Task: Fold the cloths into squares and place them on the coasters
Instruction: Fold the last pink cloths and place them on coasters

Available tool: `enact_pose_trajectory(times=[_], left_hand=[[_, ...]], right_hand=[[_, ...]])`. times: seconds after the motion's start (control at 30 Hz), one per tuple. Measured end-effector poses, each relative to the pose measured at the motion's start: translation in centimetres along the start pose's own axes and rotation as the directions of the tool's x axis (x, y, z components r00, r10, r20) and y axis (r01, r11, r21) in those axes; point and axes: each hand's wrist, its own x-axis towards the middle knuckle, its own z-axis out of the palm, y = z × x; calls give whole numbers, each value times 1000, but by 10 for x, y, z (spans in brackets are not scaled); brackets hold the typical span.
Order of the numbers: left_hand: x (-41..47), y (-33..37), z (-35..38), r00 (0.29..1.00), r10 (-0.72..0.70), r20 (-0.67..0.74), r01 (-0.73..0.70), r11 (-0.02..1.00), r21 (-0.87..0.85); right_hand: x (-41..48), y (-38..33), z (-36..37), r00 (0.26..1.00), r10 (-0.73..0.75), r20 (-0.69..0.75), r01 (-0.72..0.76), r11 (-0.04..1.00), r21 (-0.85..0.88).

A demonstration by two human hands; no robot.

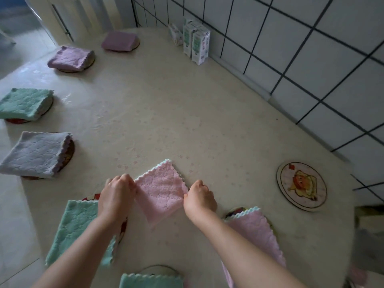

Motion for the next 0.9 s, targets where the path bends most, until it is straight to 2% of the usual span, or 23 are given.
enact_pose_trajectory(times=[0.1, 0.23, 0.4, 0.63, 0.8, 0.9], left_hand=[[14, 5, -2, 985, -149, 83, 156, 985, -79], [18, 18, -12, 969, -180, 169, 198, 976, -93], [18, 52, -19, 967, -138, 215, 193, 946, -260], [10, 148, 4, 943, -63, 327, 268, 726, -634], [9, 229, 43, 956, -39, 289, 236, 685, -689], [5, 271, 73, 951, -12, 308, 222, 719, -658]], right_hand=[[4, 5, -11, 996, -39, 85, 32, 996, 79], [7, 17, -21, 989, -89, 115, 65, 978, 198], [15, 52, -49, 990, -67, 127, 12, 919, 393], [39, 143, -105, 999, 10, 46, -34, 824, 565], [51, 222, -134, 993, 118, -14, -85, 781, 619], [57, 265, -144, 981, 188, -56, -113, 775, 621]])
